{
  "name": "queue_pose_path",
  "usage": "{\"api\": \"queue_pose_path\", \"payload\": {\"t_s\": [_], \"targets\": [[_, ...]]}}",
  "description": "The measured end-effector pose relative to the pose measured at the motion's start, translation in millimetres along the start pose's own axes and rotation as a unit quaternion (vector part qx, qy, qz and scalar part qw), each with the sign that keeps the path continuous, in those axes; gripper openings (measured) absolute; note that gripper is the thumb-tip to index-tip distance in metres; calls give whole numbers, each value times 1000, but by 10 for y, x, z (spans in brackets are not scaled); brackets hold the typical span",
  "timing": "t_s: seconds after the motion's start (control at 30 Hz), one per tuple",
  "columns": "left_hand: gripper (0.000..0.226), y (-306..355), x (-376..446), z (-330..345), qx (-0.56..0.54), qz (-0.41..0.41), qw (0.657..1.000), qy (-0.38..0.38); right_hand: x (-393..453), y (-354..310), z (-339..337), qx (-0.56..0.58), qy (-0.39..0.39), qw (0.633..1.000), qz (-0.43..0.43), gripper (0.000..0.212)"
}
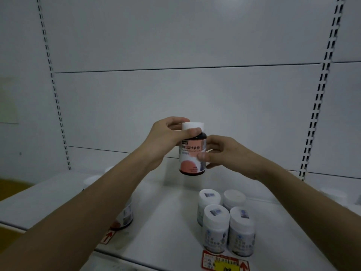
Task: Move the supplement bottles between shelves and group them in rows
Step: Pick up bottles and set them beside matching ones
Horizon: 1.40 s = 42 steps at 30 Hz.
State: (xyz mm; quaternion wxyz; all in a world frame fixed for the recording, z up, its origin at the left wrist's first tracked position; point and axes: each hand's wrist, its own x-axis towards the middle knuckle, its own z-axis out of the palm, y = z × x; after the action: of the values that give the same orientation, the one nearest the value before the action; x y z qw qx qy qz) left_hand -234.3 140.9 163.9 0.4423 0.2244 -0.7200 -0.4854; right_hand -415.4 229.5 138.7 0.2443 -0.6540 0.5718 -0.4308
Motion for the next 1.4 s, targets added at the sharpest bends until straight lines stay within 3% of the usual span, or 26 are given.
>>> {"api": "queue_pose_path", "payload": {"t_s": [0.27, 0.43, 0.7, 0.83, 0.9, 1.03, 1.17, 1.4], "targets": [[83, -255, -304, -161, 100, -37, 993, -43, 111, 82, 182, 118, -9, 993, -5, 37], [70, -343, -384, -389, 118, -30, 993, -9, 223, -96, 327, 92, -44, 995, -5, 44], [74, -248, -241, -932, 165, 21, 985, -37, 543, -686, 560, 42, 108, 990, -81, 35], [72, -320, -140, -1323, 202, 36, 976, -67, 734, -736, 825, 48, 154, 985, -62, 31], [59, -407, -95, -1564, 203, 32, 977, -49, 824, -706, 930, 45, 166, 984, -36, 30], [29, -777, -7, -2081, 188, 18, 982, 3, 960, -534, 1151, 1, 173, 985, 19, 30], [22, -1356, -50, -2473, 212, -22, 976, 46, 1035, -343, 1371, -18, 158, 985, 67, 30], [25, -2161, -190, -2543, 336, -95, 936, -52, 1017, -43, 1683, 46, 97, 989, 103, 26]]}}
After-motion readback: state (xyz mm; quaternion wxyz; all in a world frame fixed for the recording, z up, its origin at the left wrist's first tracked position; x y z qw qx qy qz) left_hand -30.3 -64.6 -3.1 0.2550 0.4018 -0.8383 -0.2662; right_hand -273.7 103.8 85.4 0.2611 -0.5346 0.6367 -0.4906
